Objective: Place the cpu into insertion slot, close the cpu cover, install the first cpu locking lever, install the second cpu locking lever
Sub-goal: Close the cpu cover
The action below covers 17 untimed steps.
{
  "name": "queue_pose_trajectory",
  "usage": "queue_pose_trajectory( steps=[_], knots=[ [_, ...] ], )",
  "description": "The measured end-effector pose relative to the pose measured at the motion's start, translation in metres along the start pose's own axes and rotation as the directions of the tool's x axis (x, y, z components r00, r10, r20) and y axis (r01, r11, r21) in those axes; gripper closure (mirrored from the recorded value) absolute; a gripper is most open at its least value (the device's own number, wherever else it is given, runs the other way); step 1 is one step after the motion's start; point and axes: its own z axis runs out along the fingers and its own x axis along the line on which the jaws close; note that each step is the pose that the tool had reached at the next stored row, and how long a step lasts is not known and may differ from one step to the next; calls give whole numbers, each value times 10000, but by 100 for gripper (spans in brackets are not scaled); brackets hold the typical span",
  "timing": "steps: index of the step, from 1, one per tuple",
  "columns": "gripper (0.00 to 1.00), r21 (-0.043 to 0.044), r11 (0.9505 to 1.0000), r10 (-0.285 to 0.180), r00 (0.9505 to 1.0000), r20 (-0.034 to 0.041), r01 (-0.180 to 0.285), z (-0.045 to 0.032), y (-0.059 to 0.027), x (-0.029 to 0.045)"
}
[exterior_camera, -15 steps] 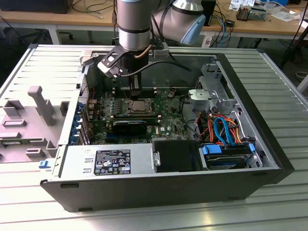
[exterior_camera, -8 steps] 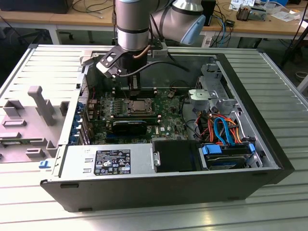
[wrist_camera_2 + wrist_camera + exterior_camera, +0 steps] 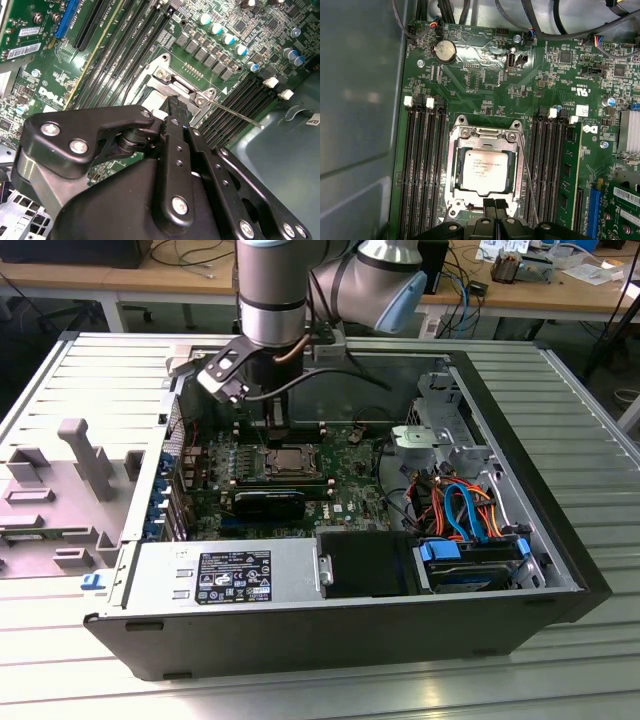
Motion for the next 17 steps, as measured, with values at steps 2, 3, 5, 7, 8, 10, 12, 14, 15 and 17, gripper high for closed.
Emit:
queue_pose_trajectory(
  steps=[2,3,5,7,8,10,12,14,15,17],
  knots=[
    [89,-1,10000,0,10000,-1,0,4,-8,1],
    [89,-1,10000,0,10000,-1,0,6,-13,2],
    [89,-2,10000,0,10000,-2,0,8,-22,3],
    [89,0,10000,1,10000,-1,-1,11,-37,4],
    [89,-1,10000,0,10000,-1,0,14,-45,5],
    [89,0,10000,0,10000,-1,0,16,-53,6],
    [89,-1,10000,-1,10000,-1,1,18,-58,7],
    [89,0,10000,0,10000,1,0,21,-64,7],
    [89,0,10000,-1,10000,1,1,21,-66,7],
    [89,0,10000,0,10000,0,0,23,-69,8]
  ],
)
